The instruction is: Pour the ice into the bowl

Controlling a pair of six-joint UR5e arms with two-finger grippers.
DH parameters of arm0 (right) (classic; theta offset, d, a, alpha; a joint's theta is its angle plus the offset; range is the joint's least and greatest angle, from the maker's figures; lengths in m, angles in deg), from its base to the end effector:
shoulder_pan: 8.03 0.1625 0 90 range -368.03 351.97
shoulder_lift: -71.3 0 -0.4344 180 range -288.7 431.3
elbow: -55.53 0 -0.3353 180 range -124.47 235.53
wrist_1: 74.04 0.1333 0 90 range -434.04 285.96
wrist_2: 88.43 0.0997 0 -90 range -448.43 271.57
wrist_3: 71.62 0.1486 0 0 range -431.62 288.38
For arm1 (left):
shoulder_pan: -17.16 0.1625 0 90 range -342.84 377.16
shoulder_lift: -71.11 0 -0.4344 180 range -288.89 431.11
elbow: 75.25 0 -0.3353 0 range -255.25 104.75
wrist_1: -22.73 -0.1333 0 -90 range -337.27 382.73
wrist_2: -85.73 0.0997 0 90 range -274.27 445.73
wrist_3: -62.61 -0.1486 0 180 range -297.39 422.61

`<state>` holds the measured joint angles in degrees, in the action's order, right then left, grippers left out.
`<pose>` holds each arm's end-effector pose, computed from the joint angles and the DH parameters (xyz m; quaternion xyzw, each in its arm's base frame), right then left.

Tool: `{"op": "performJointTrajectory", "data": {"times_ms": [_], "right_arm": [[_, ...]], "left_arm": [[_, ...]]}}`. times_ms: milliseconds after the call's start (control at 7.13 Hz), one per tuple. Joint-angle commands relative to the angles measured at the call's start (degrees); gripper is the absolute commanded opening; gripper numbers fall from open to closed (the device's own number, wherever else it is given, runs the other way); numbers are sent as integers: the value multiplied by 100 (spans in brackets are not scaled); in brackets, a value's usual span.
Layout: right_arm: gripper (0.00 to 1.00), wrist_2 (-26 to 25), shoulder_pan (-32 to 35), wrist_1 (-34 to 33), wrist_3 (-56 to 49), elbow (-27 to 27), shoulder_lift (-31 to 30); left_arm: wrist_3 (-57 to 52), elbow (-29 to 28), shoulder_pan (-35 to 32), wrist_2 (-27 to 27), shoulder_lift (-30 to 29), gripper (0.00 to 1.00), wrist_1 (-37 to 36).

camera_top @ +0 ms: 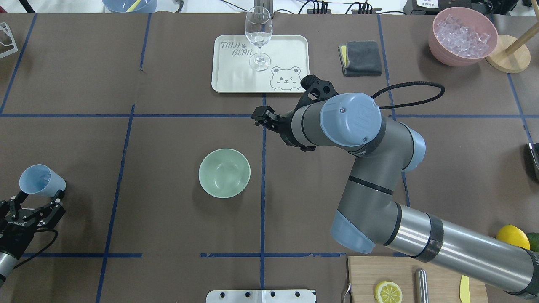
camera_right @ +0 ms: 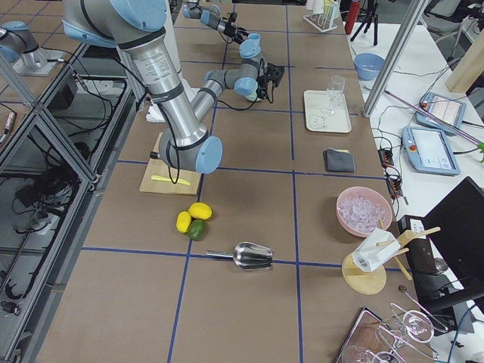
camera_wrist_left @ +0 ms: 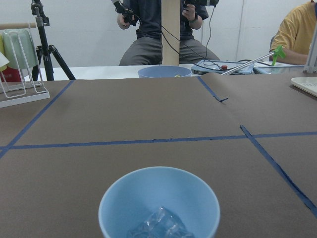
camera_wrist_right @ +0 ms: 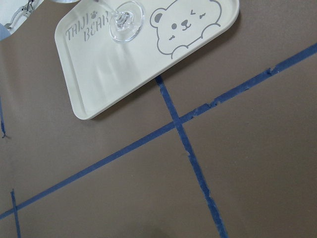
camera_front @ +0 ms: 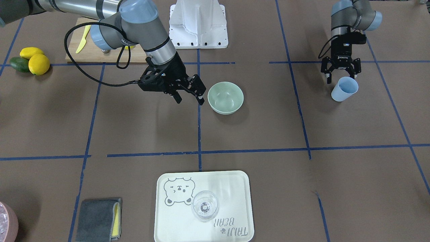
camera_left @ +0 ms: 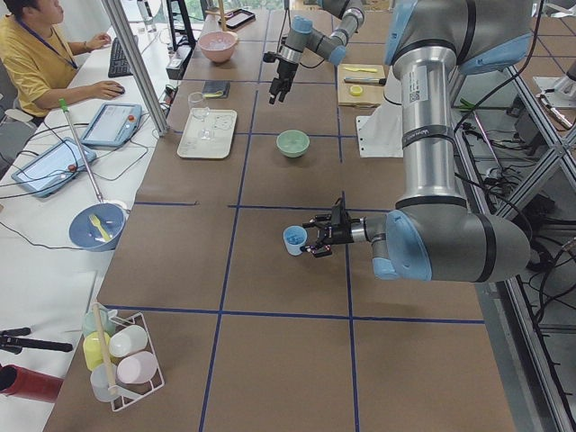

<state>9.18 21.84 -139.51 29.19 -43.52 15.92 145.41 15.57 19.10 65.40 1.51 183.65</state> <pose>-0.5184 -0.4288 0.2506 0.0384 -0.5608 0.2523 0.7876 0.2762 -0.2634 0.6364 0.5306 0.3316 -0.1877 0.7572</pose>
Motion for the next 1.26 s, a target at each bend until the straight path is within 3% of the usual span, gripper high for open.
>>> {"op": "performJointTrajectory", "data": {"times_ms": [0, 280, 561, 982, 1122], "right_arm": [[100, -6, 9, 0, 0, -124, -69], [100, -6, 18, -17, 0, -159, -69], [100, 3, 36, -17, 0, -194, -69], [100, -6, 36, -17, 0, -194, -69], [100, -6, 36, -17, 0, -194, -69]], "left_arm": [[0, -267, -18, 47, -193, 100, -8], [0, -285, -271, 3, -202, 100, -34], [-35, -704, -702, -154, -535, 100, -34], [-53, -830, -800, -164, -668, 99, -43], [-53, -830, -800, -173, -668, 83, -43]]}}
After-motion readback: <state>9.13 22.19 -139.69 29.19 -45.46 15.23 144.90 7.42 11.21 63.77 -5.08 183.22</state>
